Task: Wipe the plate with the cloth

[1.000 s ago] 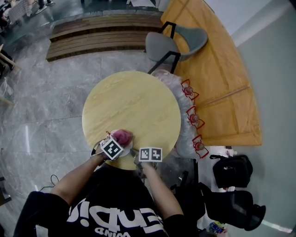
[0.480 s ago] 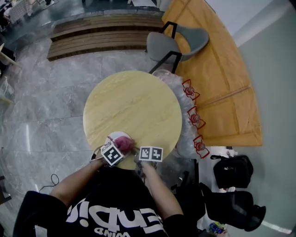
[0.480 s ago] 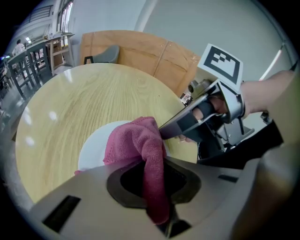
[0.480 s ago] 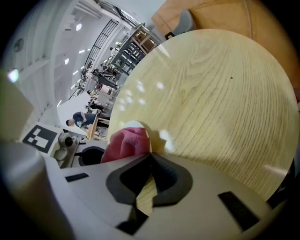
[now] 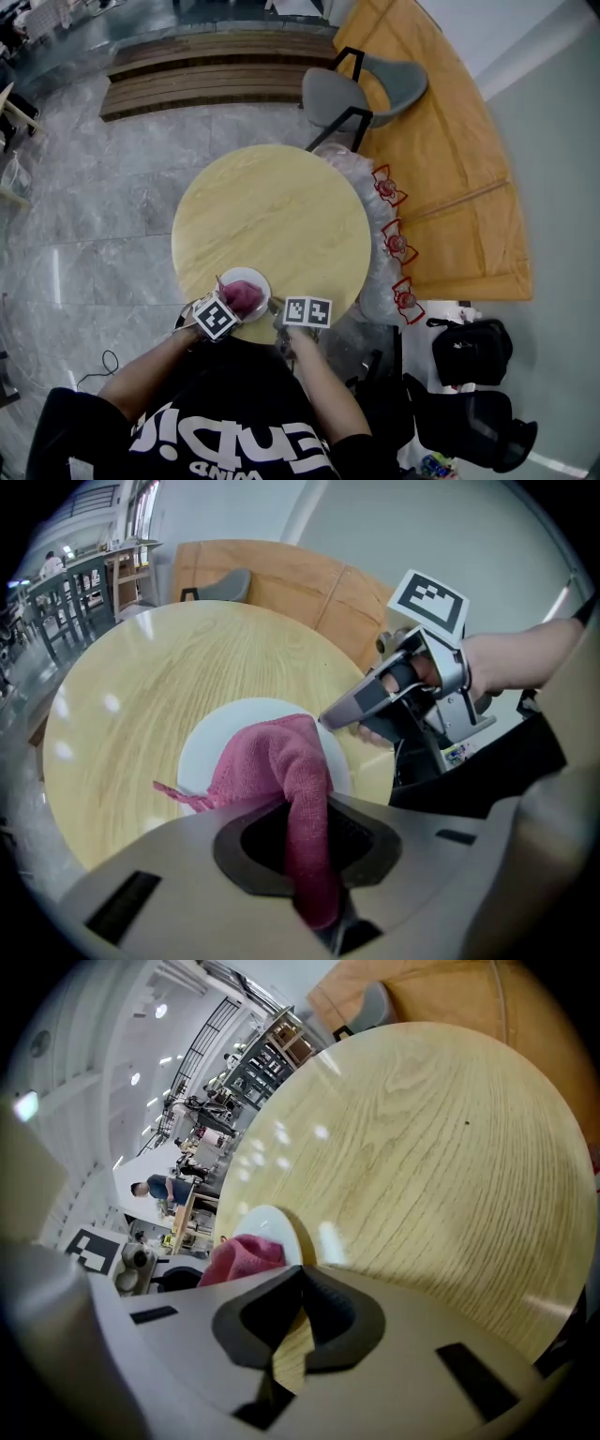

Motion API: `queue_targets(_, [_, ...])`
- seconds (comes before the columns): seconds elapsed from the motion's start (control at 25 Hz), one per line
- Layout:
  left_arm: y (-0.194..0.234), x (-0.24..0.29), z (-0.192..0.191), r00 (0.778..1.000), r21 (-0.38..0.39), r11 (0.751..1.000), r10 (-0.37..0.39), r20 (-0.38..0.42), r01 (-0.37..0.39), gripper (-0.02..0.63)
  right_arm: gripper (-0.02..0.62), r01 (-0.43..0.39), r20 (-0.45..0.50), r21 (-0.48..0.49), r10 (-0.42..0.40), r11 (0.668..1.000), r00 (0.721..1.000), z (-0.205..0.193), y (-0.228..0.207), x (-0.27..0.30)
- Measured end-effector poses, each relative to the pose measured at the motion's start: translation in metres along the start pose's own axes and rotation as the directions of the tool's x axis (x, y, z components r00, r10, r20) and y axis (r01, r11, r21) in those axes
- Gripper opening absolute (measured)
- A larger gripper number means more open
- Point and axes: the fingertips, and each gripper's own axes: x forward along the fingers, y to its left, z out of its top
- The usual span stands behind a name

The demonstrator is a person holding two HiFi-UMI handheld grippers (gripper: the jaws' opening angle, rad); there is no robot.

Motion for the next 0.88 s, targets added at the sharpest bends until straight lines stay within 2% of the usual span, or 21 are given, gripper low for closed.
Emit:
queue_targets(0.2, [0.027,-0.012,-0.022,0.996,-0.054,0.996,0.073,-0.052,-0.075,0.067,0.025,-0.004,-0.005,-0.012,0.004,1.0,1.0,-0.001,-0.001,0.001])
queue_targets(0.36, [0.047,-0.02,-0.021,0.992,-0.071,0.99,0.118,-0.038,-0.121,0.067,0.025,-0.005,-0.009,-0.018,0.005,1.0,1.0,-0.002,0.0,0.001])
queue_targets(0.88, [0.073,-0.026,-0.006,0.985,-0.113,0.979,0.17,0.0,-0.169,0.066,0.021,-0.009,-0.027,-0.05,0.008,0.999,1.0,-0.006,0.002,0.002])
